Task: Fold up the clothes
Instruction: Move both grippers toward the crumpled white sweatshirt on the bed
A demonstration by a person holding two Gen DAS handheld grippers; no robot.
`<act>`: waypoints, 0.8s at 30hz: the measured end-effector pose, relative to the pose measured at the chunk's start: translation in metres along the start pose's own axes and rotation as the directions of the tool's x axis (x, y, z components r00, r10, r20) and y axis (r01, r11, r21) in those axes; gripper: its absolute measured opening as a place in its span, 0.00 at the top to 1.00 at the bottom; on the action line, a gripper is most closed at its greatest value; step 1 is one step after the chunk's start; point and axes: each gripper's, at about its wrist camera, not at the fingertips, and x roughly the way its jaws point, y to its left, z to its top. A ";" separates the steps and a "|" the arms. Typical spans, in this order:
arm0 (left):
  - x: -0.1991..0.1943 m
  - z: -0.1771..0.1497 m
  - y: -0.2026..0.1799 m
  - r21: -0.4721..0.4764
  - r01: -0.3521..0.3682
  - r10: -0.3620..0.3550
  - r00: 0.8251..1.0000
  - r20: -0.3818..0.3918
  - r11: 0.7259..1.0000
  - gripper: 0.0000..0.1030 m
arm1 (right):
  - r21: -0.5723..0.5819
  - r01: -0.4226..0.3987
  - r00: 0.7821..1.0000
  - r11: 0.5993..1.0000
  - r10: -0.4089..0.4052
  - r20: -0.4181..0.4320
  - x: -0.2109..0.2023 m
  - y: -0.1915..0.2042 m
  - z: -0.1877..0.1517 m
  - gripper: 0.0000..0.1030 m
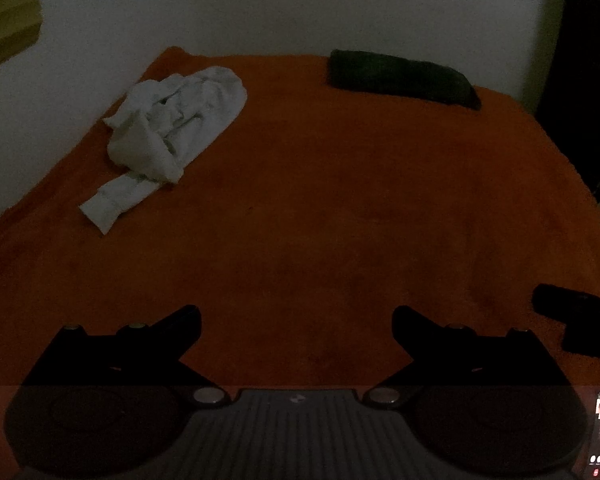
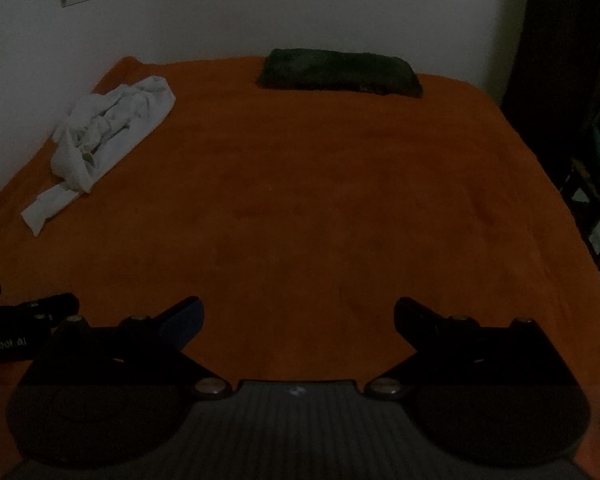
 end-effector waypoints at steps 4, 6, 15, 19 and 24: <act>0.007 0.000 0.000 0.006 -0.023 0.023 1.000 0.005 1.000 0.00 | -0.023 -0.027 1.000 0.999 0.027 -0.009 0.011 0.007 0.002 0.00; 0.014 -0.001 0.000 0.010 -0.035 0.035 0.999 0.001 0.999 0.00 | -0.024 -0.077 0.997 0.997 0.077 -0.006 0.015 0.002 0.006 0.00; 0.064 0.032 0.071 -0.129 -0.115 0.116 0.993 -0.003 0.985 0.00 | -0.138 -0.195 0.979 0.971 0.200 0.024 0.057 0.028 0.051 0.00; 0.098 0.068 0.098 -0.104 -0.170 0.172 0.985 0.004 0.980 0.00 | -0.192 -0.249 0.966 0.949 0.259 0.026 0.082 0.045 0.081 0.00; 0.124 0.127 0.124 -0.165 -0.196 0.185 0.980 -0.076 0.967 0.00 | -0.237 -0.310 0.945 0.921 0.327 0.031 0.105 0.059 0.130 0.00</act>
